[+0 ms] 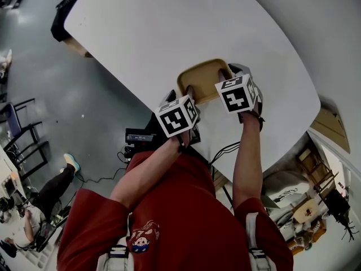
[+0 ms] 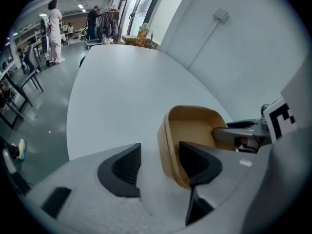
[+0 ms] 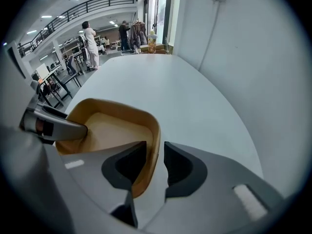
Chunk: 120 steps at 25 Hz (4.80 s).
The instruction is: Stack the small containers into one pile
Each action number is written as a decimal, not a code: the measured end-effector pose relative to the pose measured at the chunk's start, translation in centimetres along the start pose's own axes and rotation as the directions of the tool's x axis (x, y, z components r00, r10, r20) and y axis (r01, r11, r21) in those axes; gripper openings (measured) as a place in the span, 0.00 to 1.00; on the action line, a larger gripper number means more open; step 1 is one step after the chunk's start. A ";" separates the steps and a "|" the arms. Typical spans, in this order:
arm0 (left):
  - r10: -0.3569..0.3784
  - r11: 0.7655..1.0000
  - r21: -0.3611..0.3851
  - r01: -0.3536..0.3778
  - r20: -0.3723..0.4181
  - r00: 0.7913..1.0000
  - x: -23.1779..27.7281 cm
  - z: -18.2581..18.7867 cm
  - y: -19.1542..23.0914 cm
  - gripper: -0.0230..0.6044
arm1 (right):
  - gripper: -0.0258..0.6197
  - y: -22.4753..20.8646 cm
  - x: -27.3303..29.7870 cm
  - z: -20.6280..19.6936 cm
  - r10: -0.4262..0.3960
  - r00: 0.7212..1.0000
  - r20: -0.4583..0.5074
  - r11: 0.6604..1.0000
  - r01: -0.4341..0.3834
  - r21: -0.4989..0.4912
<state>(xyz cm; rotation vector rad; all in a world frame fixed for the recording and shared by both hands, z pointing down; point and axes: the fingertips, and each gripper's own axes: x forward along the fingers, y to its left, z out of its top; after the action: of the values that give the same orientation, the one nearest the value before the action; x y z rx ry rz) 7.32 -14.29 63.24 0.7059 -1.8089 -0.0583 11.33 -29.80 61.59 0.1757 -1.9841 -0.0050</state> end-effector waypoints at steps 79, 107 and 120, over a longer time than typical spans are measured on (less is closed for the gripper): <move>-0.844 0.263 0.959 0.105 0.176 0.507 -36.0 9.3 -5.8 0.38 | 0.21 20.4 -38.7 1.4 -0.894 0.241 0.378 0.445 0.369 0.816; -0.897 0.237 0.967 0.092 0.182 0.403 -36.9 19.4 -0.6 0.04 | 0.04 24.4 -36.5 14.0 -0.893 0.210 0.398 0.450 0.446 0.774; -0.906 0.232 0.966 0.109 0.174 0.387 -36.7 20.2 -0.2 0.04 | 0.04 24.1 -35.2 15.3 -0.874 0.236 0.425 0.486 0.440 0.755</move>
<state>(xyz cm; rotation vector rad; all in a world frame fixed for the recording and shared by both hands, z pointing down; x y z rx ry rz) -3.65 -2.55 24.52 2.5296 -2.1480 0.0890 8.54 -2.69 25.37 1.7296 -2.5586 -0.1978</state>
